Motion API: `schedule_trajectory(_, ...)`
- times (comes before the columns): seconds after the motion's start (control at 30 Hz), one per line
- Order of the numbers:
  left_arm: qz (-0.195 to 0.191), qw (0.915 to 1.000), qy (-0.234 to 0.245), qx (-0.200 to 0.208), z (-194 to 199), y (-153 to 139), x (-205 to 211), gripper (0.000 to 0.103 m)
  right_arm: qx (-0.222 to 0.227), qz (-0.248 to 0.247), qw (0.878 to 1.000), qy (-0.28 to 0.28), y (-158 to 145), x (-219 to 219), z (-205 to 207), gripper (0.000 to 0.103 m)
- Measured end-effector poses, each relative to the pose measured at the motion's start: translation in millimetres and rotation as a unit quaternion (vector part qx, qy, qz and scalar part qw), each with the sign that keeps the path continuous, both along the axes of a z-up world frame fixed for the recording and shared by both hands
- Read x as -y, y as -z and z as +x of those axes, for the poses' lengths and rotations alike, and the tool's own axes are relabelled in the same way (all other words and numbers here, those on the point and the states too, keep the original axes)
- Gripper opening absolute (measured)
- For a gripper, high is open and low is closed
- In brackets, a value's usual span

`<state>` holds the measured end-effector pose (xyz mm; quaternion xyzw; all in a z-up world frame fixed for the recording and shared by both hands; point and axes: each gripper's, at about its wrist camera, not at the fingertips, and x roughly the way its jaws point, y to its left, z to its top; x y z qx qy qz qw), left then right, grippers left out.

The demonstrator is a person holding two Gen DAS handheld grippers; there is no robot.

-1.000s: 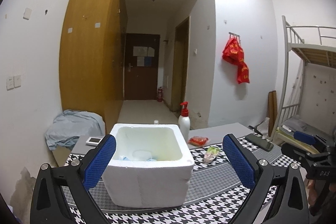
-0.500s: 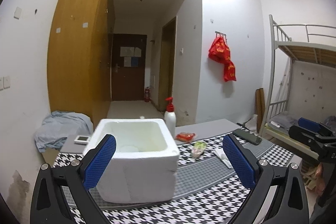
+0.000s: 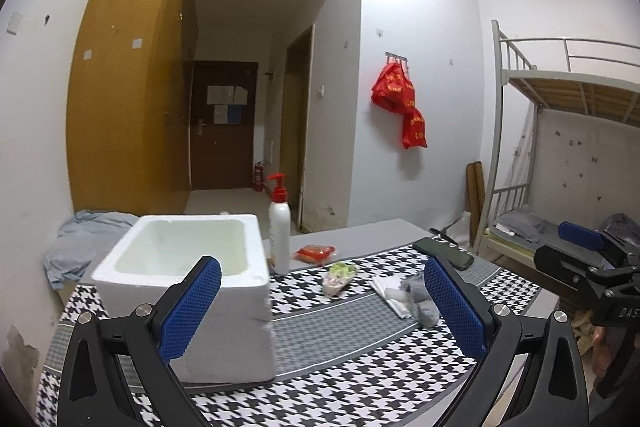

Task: Organize soft objects
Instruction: 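Move both grippers back toward the grey sock and white cloth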

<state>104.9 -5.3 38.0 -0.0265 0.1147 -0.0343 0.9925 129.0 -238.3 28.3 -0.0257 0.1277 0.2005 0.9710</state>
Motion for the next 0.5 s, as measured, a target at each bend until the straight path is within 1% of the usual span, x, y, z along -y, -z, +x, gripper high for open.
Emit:
schedule_trajectory(0.2, 0.003, 1.0000, 0.004, -0.008, 11, 7, 11, 0.102, -0.023, 0.013, 1.000, -0.003, 15, 16, 21, 0.103)
schedule_trajectory(0.37, 0.007, 0.9998, 0.011, -0.018, 24, 13, 19, 0.102, -0.037, 0.016, 0.999, 0.006, 24, 25, 36, 0.103)
schedule_trajectory(0.5, 0.011, 0.9991, 0.017, -0.037, 40, 20, 27, 0.102, -0.050, 0.013, 0.999, 0.011, 32, 28, 50, 0.103)
